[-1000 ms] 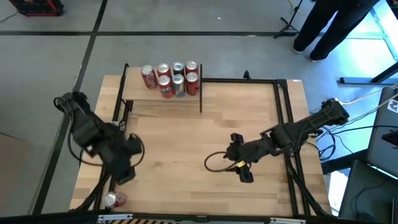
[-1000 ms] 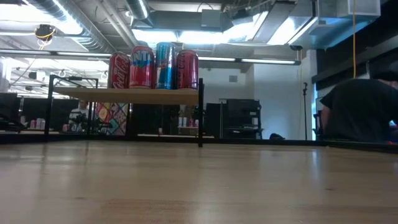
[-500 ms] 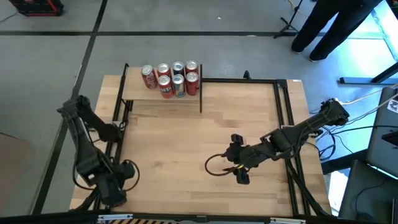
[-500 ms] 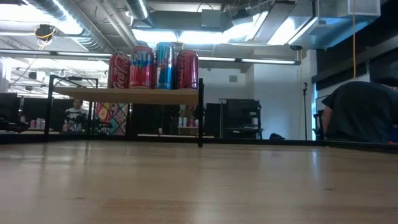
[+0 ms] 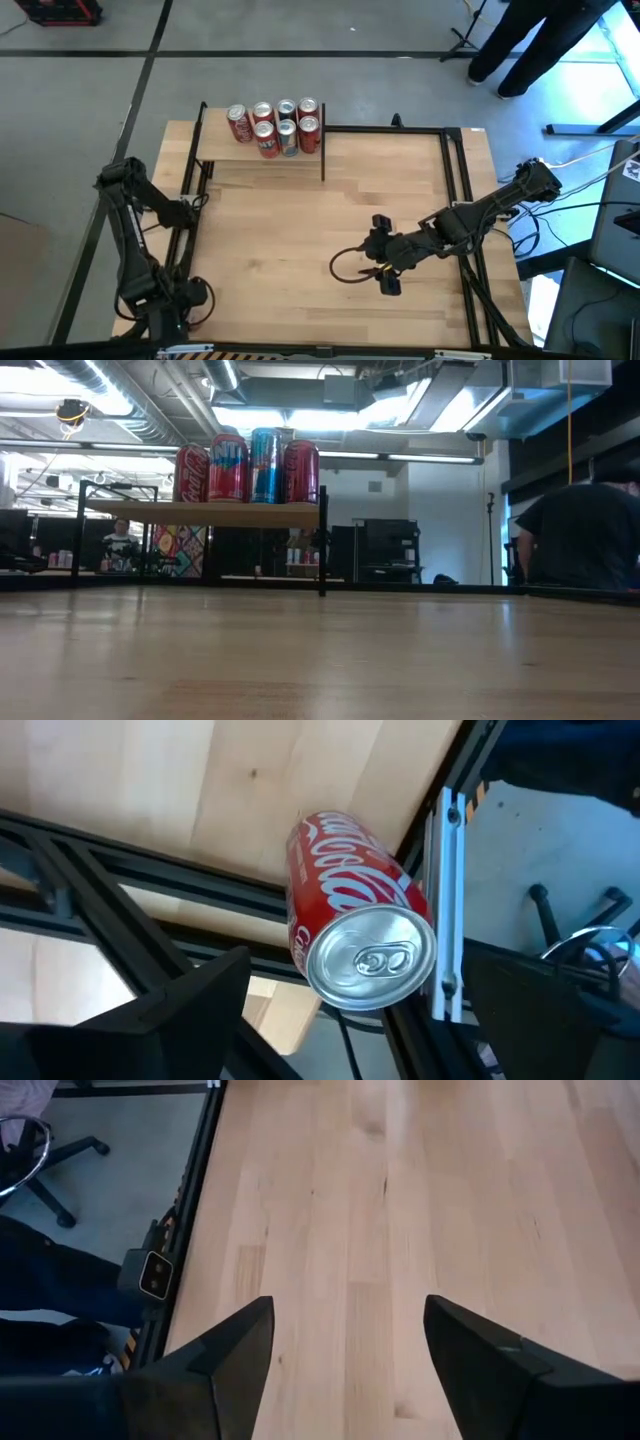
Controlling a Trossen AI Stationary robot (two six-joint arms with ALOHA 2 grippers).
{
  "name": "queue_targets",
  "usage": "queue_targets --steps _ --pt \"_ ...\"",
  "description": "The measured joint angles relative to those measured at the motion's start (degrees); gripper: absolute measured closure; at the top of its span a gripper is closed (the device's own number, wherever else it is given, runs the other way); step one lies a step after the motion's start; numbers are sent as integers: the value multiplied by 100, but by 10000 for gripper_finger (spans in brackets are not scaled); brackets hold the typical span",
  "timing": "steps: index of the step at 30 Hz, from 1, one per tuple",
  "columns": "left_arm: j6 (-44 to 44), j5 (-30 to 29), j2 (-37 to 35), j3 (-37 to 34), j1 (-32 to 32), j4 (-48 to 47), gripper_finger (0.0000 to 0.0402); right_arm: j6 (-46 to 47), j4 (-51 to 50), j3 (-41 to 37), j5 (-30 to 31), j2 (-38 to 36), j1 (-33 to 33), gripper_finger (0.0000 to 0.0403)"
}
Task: Place canned beverage on shelf
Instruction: Put the red-white soda can on the shelf aligned with the other red-white soda can
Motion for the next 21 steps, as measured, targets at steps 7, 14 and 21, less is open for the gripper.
queue_targets --steps 7,14,21 --pt "14 10 2 -312 -146 236 50 -3 -9 2 139 0 0 155" --pt "10 16 2 -548 -197 782 50 -18 -13 2 148 0 0 155" --pt "-1 15 2 -753 -288 1024 50 -23 -20 2 303 0 0 155"
